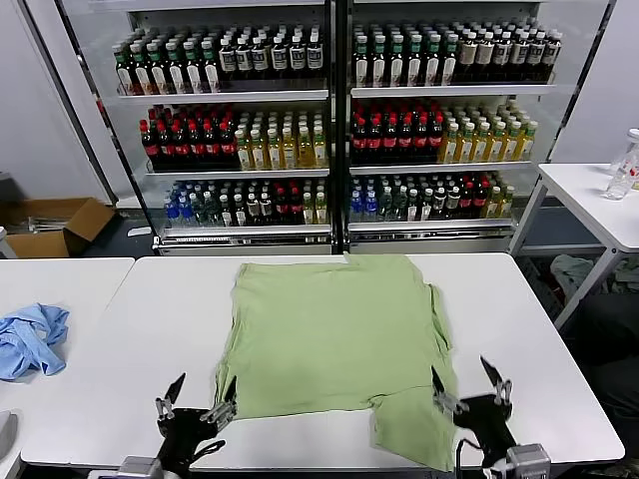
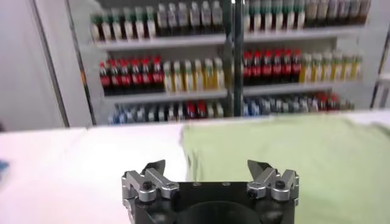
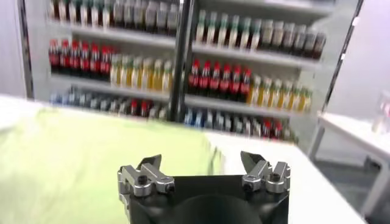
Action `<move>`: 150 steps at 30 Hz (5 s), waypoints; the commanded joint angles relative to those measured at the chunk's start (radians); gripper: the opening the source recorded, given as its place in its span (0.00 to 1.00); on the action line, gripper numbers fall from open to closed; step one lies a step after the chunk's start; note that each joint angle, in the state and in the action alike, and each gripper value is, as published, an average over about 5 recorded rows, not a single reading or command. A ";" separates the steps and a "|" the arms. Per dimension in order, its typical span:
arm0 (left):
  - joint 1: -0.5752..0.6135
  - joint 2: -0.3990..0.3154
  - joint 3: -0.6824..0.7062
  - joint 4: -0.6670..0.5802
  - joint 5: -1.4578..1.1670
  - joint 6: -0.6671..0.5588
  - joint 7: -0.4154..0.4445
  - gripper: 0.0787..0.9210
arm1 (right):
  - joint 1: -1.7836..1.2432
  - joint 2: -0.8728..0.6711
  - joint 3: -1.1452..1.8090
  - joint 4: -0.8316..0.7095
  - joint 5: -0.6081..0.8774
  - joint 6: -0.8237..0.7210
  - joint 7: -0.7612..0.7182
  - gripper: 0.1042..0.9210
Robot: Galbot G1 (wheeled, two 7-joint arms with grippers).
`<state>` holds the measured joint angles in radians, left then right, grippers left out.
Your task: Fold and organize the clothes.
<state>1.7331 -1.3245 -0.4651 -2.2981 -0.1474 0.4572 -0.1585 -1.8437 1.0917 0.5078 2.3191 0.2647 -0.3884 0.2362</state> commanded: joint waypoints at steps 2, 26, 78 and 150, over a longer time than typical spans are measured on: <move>-0.065 0.028 0.036 0.113 -0.001 0.117 -0.032 0.88 | -0.078 0.013 -0.056 -0.029 0.004 -0.064 -0.008 0.88; -0.095 0.060 0.025 0.194 -0.216 0.121 -0.049 0.45 | 0.020 0.035 -0.135 -0.127 0.121 -0.060 -0.013 0.43; -0.609 0.220 0.116 0.470 -0.237 0.031 0.038 0.07 | 0.748 -0.167 -0.334 -0.427 0.047 -0.048 -0.066 0.14; -0.022 0.211 -0.284 -0.016 -0.443 0.072 -0.050 0.37 | 0.367 -0.181 -0.037 -0.058 0.216 -0.120 -0.028 0.48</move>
<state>1.7279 -1.1528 -0.6890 -2.2664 -0.5615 0.5367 -0.2050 -1.6170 0.9061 0.4686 2.2804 0.4297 -0.4993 0.2062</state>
